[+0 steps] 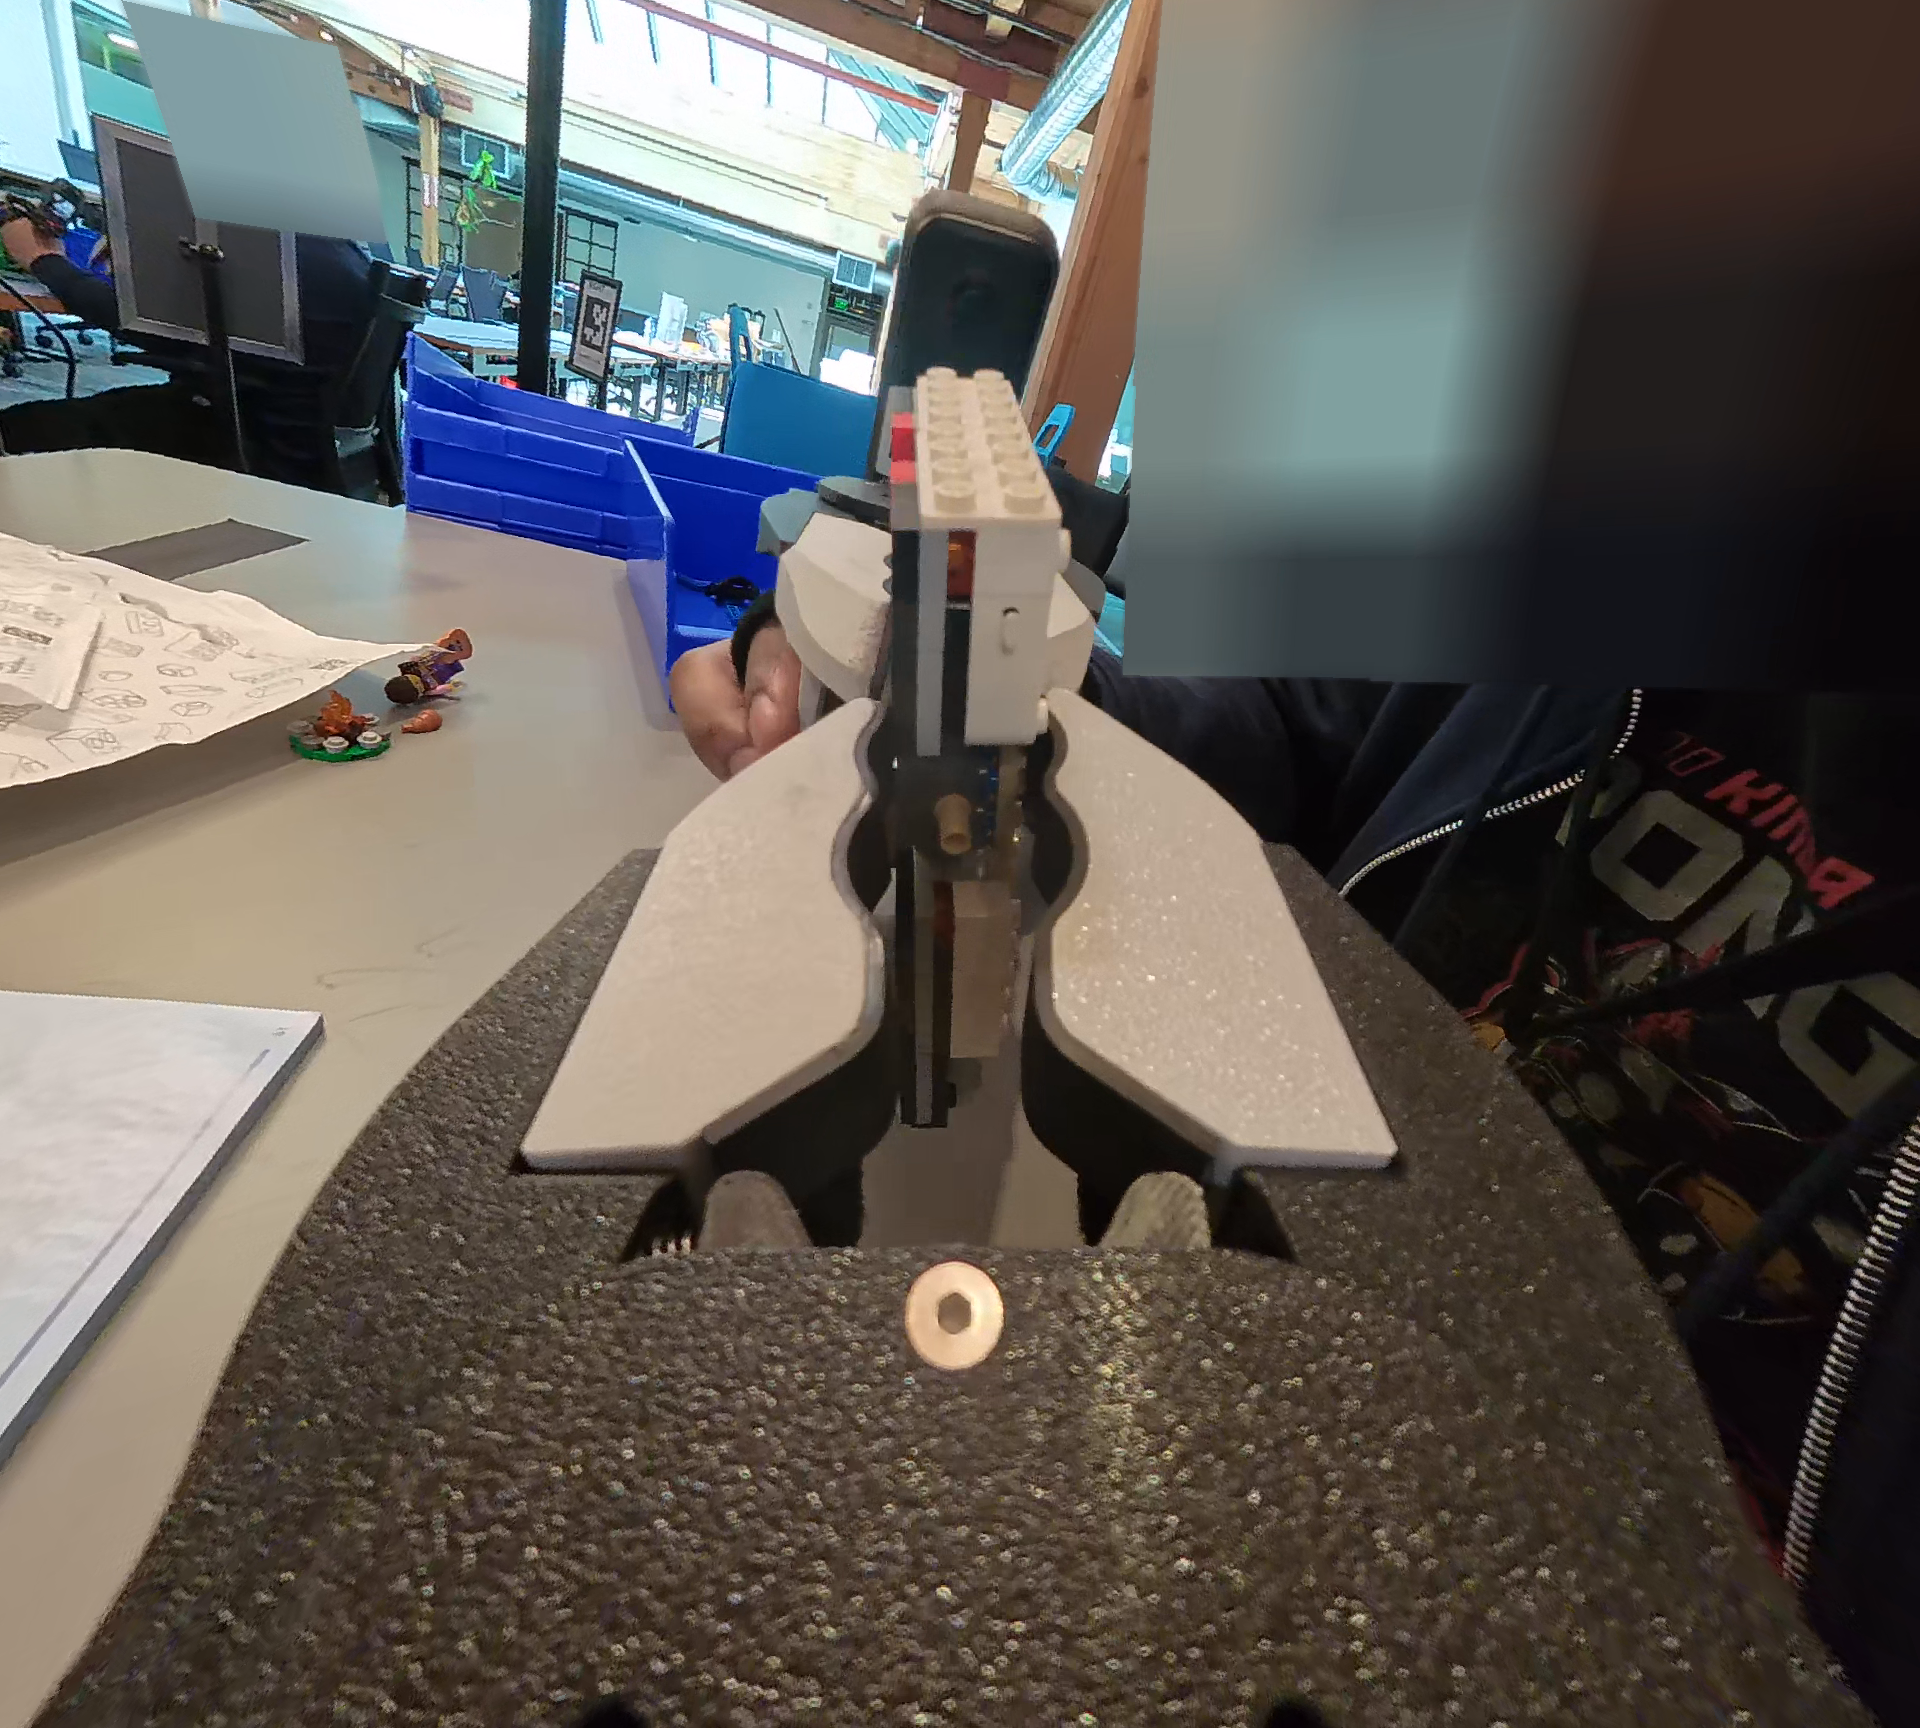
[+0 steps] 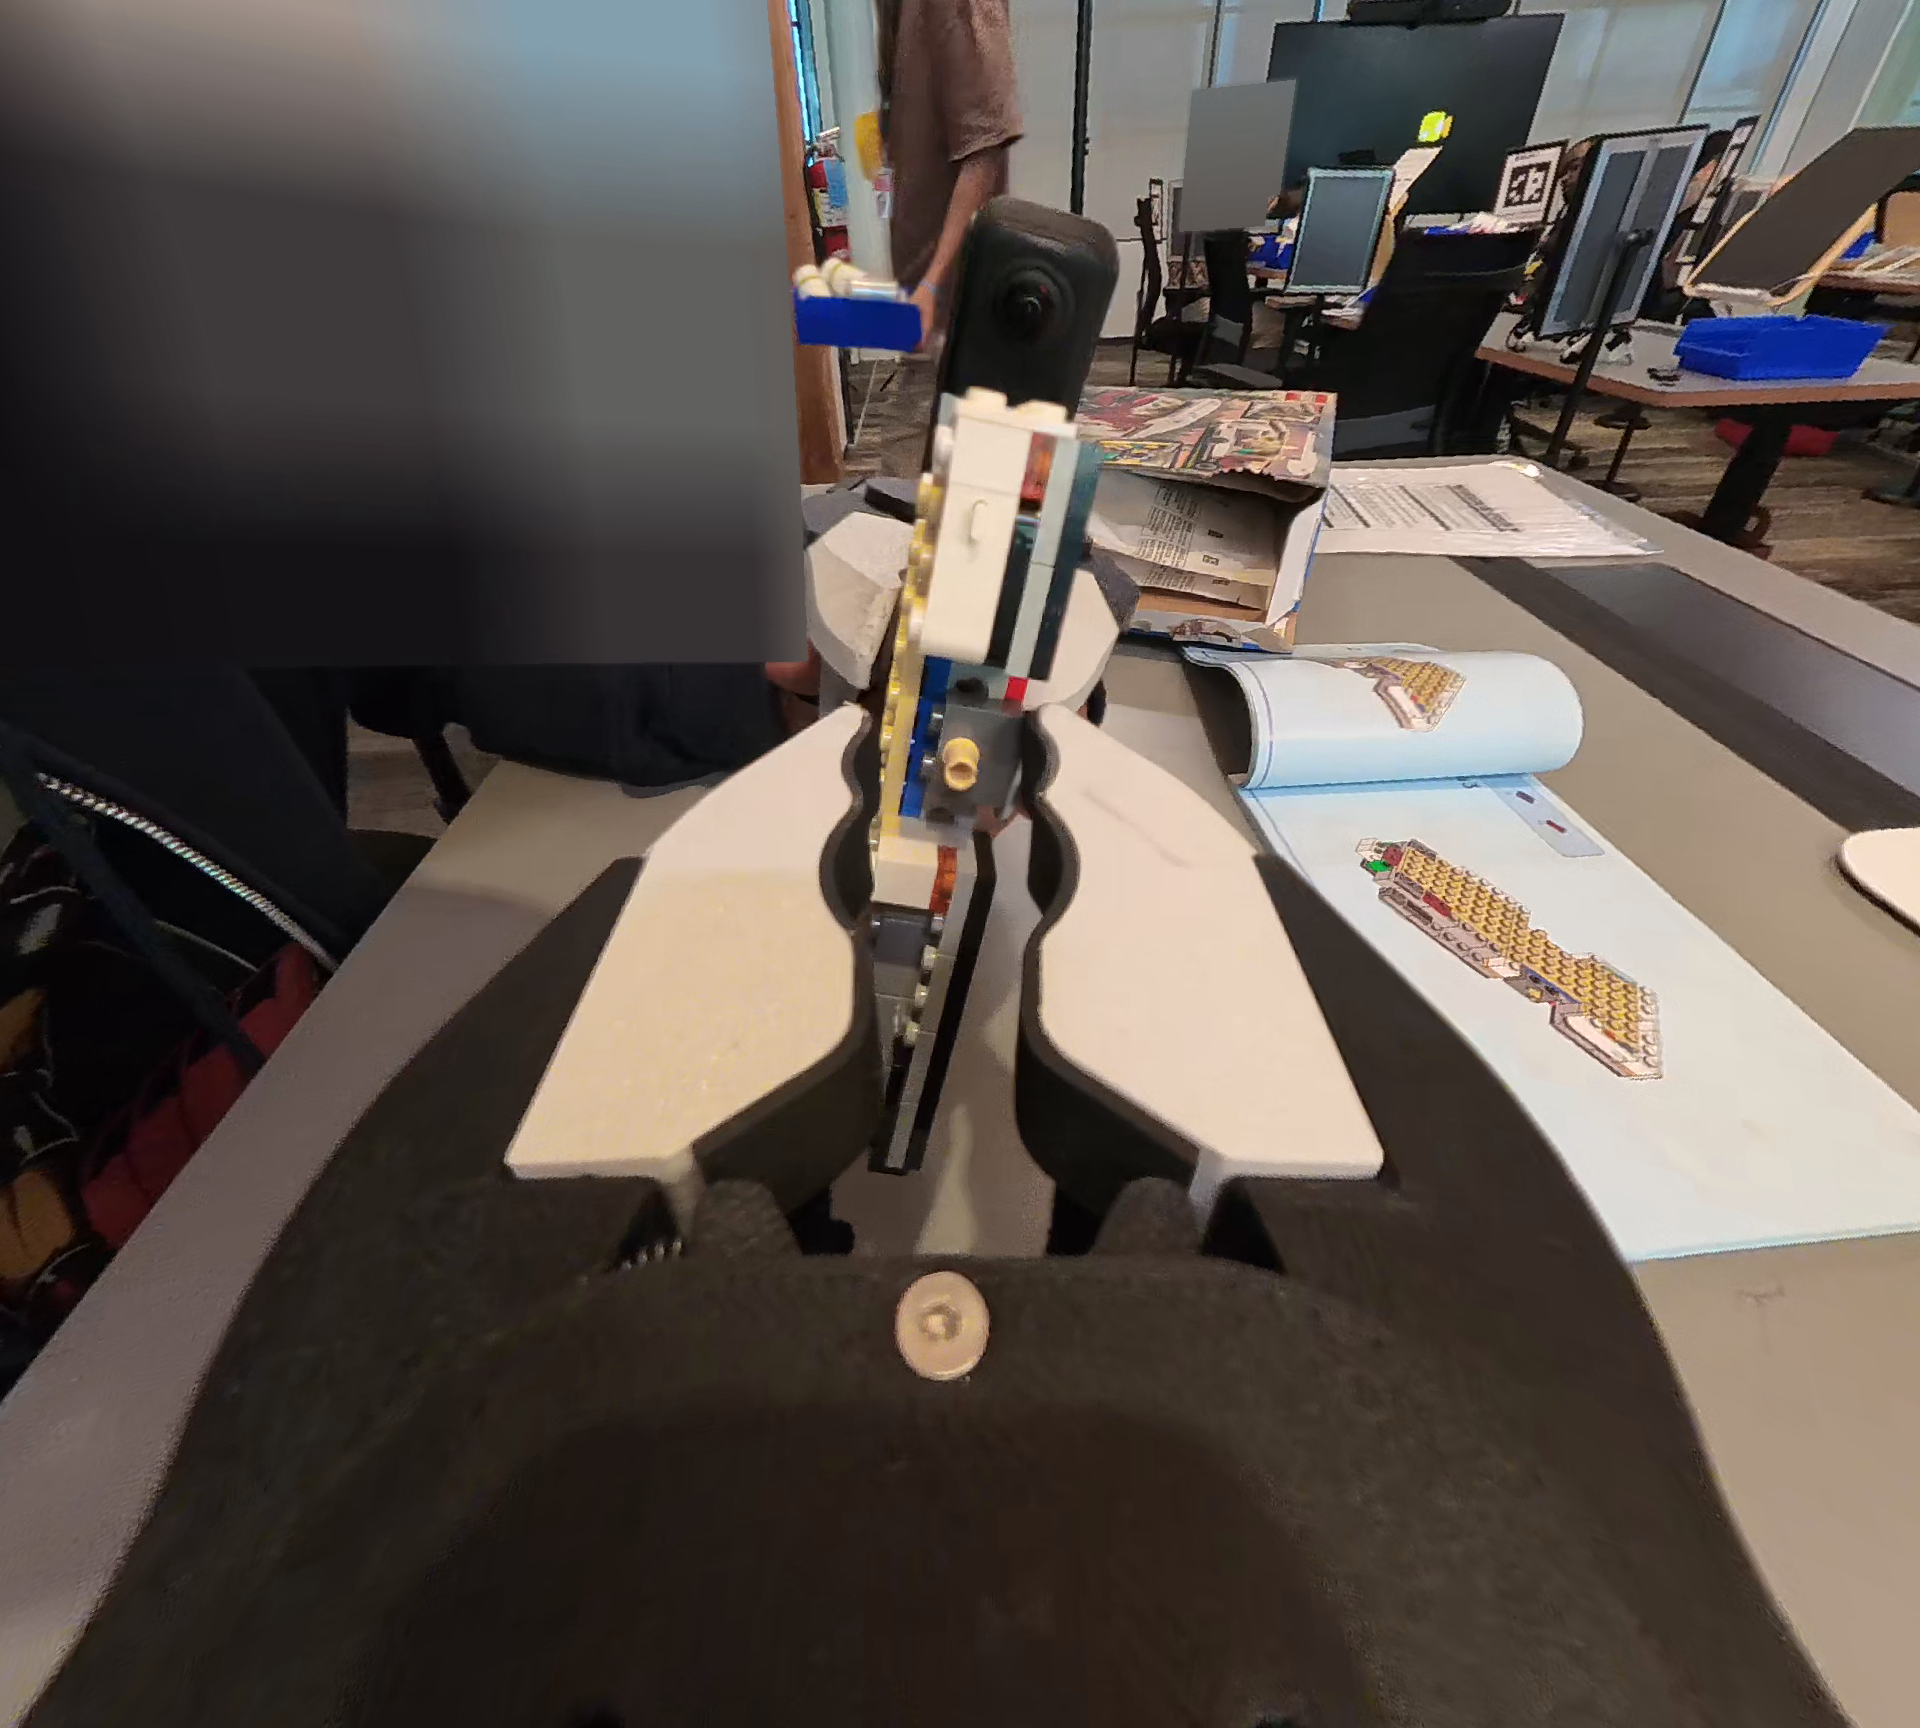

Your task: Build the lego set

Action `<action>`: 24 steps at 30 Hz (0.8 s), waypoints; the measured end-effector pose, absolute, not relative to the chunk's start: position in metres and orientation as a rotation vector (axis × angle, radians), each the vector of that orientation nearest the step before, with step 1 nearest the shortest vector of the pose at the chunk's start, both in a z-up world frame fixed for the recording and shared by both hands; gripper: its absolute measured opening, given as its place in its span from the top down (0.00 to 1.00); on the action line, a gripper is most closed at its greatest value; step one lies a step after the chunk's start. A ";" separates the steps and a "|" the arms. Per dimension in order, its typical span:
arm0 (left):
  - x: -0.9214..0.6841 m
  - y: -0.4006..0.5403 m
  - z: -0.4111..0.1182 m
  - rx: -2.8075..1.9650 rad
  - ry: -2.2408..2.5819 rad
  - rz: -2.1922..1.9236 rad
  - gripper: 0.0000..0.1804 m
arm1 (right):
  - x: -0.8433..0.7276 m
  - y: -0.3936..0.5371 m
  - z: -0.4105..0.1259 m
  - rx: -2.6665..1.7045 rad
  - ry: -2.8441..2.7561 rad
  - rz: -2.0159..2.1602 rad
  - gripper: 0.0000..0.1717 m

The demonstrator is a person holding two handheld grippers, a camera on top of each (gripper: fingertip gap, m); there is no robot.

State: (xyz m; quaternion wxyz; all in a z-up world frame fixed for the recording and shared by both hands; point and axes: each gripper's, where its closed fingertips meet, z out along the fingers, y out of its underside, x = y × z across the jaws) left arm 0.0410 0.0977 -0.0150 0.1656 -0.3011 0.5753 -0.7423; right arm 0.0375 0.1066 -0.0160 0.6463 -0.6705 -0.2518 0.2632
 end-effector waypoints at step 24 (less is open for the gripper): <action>0.039 0.090 -0.018 -0.820 1.688 -2.082 0.87 | 0.032 0.102 -0.013 -1.496 -0.597 0.630 0.86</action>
